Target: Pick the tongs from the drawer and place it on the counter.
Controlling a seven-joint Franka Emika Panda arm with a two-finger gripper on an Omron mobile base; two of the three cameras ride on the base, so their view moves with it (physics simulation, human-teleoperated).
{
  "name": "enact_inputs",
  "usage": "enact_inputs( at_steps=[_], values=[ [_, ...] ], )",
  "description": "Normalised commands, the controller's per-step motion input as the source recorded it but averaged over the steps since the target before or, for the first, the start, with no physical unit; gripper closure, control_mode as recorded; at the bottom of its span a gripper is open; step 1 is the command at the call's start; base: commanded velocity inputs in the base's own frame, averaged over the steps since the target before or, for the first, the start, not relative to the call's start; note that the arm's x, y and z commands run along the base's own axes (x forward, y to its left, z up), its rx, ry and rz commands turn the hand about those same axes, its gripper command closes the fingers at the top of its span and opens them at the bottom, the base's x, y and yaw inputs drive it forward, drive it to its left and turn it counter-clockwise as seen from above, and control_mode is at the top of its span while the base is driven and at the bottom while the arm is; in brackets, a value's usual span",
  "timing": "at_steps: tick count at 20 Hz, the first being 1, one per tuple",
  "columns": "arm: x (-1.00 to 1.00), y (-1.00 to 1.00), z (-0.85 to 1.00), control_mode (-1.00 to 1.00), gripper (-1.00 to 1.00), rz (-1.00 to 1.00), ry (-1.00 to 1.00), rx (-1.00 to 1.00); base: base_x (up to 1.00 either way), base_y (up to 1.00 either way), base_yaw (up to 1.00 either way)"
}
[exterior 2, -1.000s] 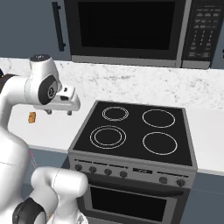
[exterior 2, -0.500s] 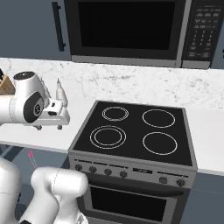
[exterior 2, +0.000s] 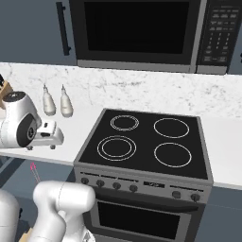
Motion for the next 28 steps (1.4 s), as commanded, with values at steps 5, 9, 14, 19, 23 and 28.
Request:
enact_inputs(
  at_steps=[5,9,14,19,23,28],
  values=[
    [-0.16,0.32,-0.16,-1.00,-1.00,0.05,0.02,0.04,0.00,0.00,0.00],
    [-0.05,0.34,-0.15,-1.00,-1.00,0.03,0.11,0.03,0.00,0.00,0.00],
    [0.00,0.35,-0.22,-1.00,-1.00,0.00,0.14,0.03,0.00,0.00,0.00],
    [0.00,0.31,-0.33,-1.00,-1.00,0.00,0.12,0.03,0.00,0.00,0.00],
    [0.00,0.25,-0.33,-1.00,-1.00,0.00,0.02,0.01,0.00,0.00,0.00],
    [0.00,0.26,-0.38,-1.00,-1.00,0.00,0.00,0.00,0.00,0.00,0.00]
  ],
)
